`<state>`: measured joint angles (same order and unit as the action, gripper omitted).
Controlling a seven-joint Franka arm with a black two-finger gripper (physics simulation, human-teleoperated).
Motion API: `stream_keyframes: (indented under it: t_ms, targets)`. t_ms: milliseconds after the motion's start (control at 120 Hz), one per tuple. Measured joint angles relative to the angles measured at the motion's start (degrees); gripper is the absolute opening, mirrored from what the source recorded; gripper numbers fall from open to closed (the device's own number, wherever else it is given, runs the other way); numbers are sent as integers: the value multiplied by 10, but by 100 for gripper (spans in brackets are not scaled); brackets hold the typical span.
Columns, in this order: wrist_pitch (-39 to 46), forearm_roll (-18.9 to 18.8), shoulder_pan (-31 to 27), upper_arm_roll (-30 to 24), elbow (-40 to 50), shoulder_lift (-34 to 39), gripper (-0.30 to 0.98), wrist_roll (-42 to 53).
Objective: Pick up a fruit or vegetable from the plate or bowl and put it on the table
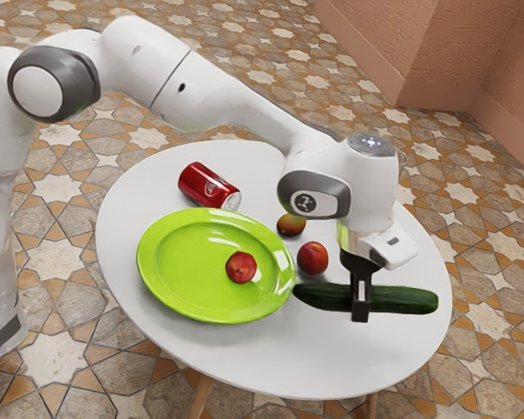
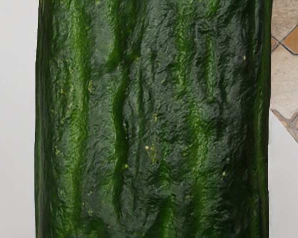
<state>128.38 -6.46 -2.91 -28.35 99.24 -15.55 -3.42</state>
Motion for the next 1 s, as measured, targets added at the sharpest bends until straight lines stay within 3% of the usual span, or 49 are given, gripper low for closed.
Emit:
stream_keyframes:
  t_ms: [292, 425, 525, 592, 700, 800, 875, 917, 1000]
  targets:
    - [8, -18, 25, 28, -56, -66, 13, 0]
    - [9, -43, 37, 35, -63, -72, 45, 6]
    - [-13, -52, 41, 50, -72, -64, 56, 8]
    - [-82, -55, 43, 67, -117, -23, 60, 10]
    - [-256, -56, 60, 135, -195, 143, 63, 11]
    - [-398, -60, 146, 261, -274, 173, 65, 15]
    - [-438, -70, 204, 384, -317, 177, 65, 37]
    - [-449, -70, 181, 425, -329, 176, 65, 51]
    - [-465, -27, 53, 459, -320, 136, 66, 69]
